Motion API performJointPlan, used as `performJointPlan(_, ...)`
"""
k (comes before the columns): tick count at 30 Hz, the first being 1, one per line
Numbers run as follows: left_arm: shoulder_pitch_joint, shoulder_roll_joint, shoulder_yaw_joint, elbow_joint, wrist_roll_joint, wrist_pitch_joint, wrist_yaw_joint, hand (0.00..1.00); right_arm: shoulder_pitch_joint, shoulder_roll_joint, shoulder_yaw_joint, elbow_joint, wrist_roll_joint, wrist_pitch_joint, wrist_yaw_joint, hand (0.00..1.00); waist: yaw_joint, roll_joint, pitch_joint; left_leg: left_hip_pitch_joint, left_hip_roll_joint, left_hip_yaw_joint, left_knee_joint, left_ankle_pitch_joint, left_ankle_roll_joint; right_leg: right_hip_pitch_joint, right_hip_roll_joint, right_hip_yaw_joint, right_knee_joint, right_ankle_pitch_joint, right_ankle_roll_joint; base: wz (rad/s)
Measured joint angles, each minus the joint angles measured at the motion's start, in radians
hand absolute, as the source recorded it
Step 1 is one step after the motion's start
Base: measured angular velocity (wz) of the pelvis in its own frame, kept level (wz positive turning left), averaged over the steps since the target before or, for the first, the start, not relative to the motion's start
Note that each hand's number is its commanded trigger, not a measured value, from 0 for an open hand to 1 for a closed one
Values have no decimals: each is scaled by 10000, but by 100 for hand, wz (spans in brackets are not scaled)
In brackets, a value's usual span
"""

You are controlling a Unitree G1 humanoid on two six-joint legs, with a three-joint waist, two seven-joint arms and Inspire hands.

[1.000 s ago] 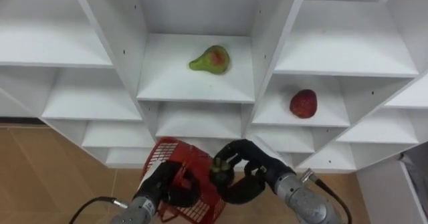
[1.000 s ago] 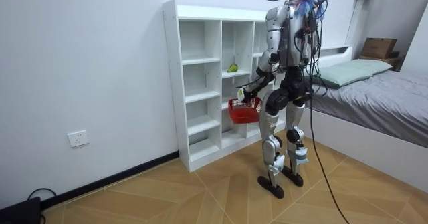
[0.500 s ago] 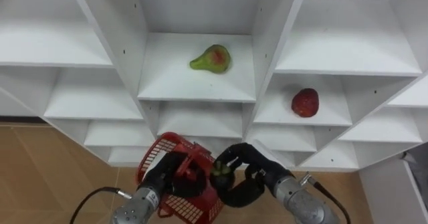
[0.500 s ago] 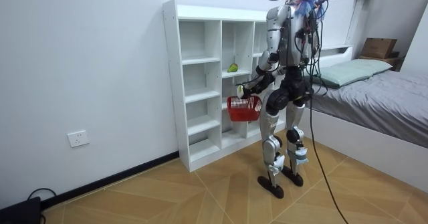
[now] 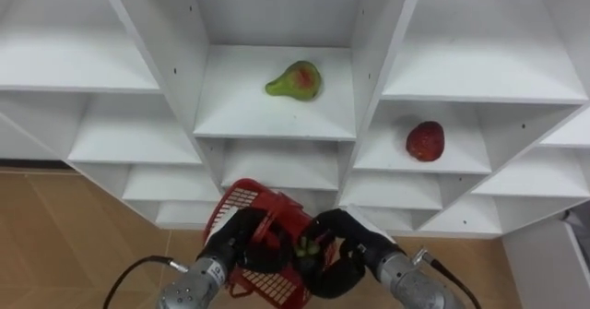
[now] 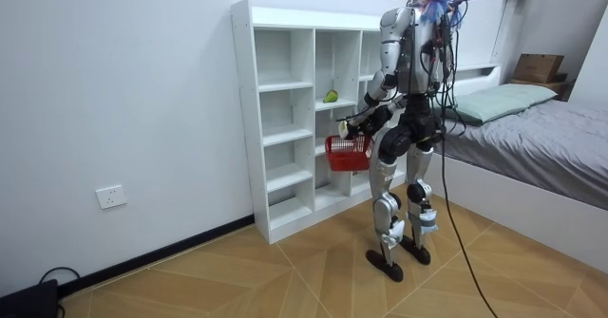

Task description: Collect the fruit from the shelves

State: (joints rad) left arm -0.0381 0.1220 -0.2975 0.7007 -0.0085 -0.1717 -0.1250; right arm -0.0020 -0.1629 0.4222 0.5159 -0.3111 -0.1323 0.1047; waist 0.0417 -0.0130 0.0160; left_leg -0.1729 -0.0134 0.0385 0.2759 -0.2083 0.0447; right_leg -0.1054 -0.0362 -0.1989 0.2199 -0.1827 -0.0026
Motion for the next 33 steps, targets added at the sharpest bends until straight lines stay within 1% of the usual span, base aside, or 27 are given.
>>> performJointPlan(8, -128, -158, -4, -233, 1, 1, -252, 100, -7, 22, -33, 168, -5, 0, 6, 100, -25, -5, 2, -105, -2, -23, 77, -1, 1, -53, -6, -42, 6, 0, 0, 0)
performJointPlan(13, -147, -173, -14, -251, 1, 1, -407, 100, -6, 9, -33, 193, -5, 0, 17, 100, -50, -13, 6, -109, -2, -22, 88, 0, 1, -51, -6, -49, 8, 1, -2, 0)
performJointPlan(20, -140, -174, -205, -823, -6, 0, -549, 100, -11, 10, -33, 194, -4, 1, 42, 100, -46, -19, 11, -115, -2, -86, 89, -1, 1, -50, -5, -54, 8, 3, -5, 0)
performJointPlan(33, -139, -227, -239, -836, -20, 0, -810, 100, -11, 1, -34, 194, -4, 1, 75, 100, -65, -19, 10, -112, -2, -79, 90, -1, 1, -52, -4, -53, 7, 3, -6, 0)
